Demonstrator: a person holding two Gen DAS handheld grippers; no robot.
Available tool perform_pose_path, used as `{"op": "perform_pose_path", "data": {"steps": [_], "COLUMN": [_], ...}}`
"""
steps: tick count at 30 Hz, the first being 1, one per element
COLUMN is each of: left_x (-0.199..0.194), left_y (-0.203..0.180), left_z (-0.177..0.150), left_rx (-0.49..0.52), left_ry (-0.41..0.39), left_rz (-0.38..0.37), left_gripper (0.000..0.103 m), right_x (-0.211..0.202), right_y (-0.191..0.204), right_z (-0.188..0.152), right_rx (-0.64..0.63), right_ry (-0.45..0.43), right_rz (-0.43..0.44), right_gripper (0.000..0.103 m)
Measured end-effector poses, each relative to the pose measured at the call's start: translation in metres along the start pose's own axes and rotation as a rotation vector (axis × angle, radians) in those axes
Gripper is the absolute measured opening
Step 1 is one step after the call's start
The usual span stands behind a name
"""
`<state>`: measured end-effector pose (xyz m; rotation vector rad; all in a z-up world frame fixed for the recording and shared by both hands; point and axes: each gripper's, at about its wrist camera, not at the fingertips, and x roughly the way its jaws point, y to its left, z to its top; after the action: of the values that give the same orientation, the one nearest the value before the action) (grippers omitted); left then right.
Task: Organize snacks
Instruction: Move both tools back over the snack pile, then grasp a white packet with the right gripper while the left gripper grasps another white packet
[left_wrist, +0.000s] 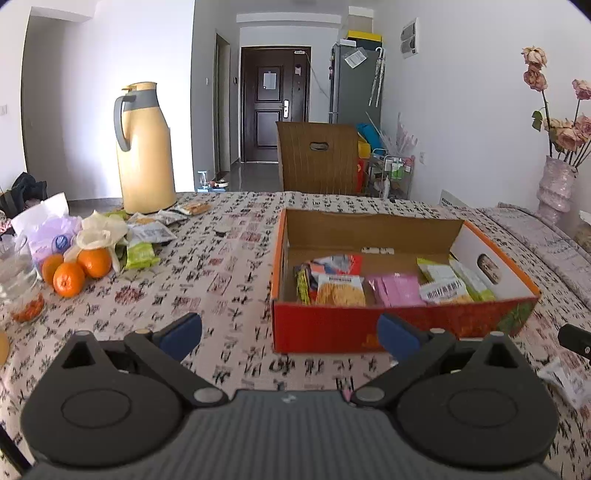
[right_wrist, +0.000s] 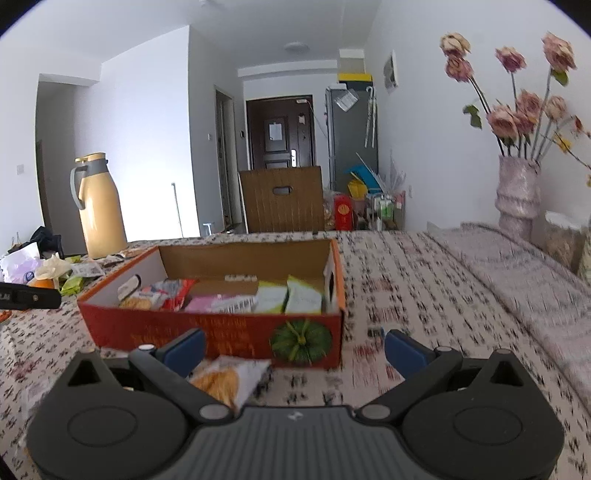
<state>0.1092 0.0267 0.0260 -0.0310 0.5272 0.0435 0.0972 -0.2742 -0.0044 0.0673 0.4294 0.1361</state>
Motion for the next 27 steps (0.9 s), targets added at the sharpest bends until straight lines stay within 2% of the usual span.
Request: {"op": "perform_pose_path", "data": {"steps": [10, 17, 25, 27], "left_x": [-0.009, -0.008, -0.004, -0.004], "left_y": [0.013, 0.011, 0.009, 0.009], "left_z": [-0.028, -0.036, -0.037, -0.037], "left_rx": [-0.044, -0.050, -0.048, -0.045], "left_ry": [0.035, 0.064, 0.087, 0.094], "left_rz": [-0.028, -0.041, -0.034, -0.032], "left_gripper": [0.103, 0.103, 0.103, 0.103], "right_x": [-0.019, -0.026, -0.011, -0.002], "right_y": [-0.015, -0.026, -0.034, -0.036], "right_z": [-0.026, -0.037, -0.038, -0.038], "right_rx": [0.069, 0.078, 0.041, 0.017], "right_ry": [0.034, 0.072, 0.144, 0.178], "right_rz": [-0.027, -0.058, -0.082, -0.081], "right_gripper": [0.103, 0.103, 0.103, 0.098]}}
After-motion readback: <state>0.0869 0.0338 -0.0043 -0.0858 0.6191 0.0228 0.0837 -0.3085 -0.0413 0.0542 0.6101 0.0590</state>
